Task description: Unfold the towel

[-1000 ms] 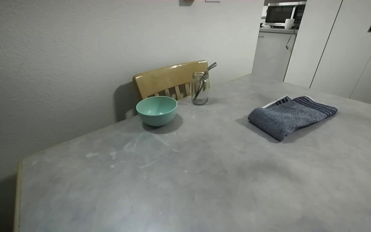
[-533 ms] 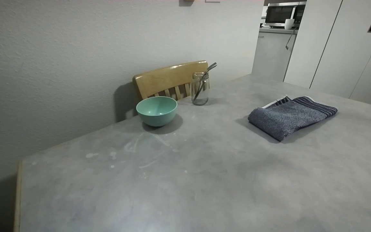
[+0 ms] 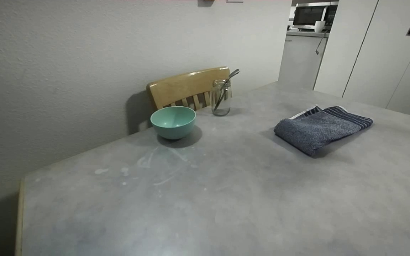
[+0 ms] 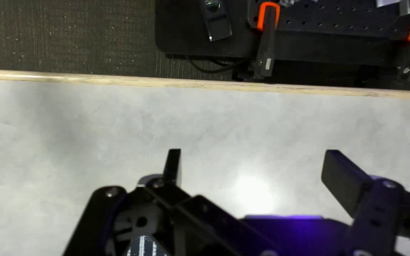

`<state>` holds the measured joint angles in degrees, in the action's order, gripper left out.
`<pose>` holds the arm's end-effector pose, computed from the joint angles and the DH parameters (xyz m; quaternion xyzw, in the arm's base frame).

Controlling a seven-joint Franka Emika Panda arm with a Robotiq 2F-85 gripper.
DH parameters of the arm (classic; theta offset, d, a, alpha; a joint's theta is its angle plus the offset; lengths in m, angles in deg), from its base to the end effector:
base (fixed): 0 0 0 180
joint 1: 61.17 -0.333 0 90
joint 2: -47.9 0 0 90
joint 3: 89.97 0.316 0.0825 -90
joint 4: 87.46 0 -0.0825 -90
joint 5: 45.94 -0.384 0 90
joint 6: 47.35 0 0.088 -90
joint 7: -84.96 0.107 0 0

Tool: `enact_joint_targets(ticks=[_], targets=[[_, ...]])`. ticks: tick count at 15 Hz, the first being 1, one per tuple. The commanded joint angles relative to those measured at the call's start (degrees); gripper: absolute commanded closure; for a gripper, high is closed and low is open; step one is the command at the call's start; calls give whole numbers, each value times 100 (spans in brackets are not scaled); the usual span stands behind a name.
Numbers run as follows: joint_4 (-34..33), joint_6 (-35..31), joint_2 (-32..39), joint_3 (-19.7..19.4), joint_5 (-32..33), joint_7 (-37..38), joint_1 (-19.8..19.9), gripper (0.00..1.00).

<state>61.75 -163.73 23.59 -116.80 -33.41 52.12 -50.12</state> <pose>0.2980 -0.2382 0.3666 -0.9953 -0.0404 0.0730 0.0499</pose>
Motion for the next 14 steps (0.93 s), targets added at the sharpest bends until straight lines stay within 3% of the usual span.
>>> enact_joint_targets(ticks=[1,10,14], targets=[[-46,-92,169,73,-94,-219,190,0],[-178,-144,431,33,-110,-332,205,0],[-227,-646,577,120,229,-238,322,0]])
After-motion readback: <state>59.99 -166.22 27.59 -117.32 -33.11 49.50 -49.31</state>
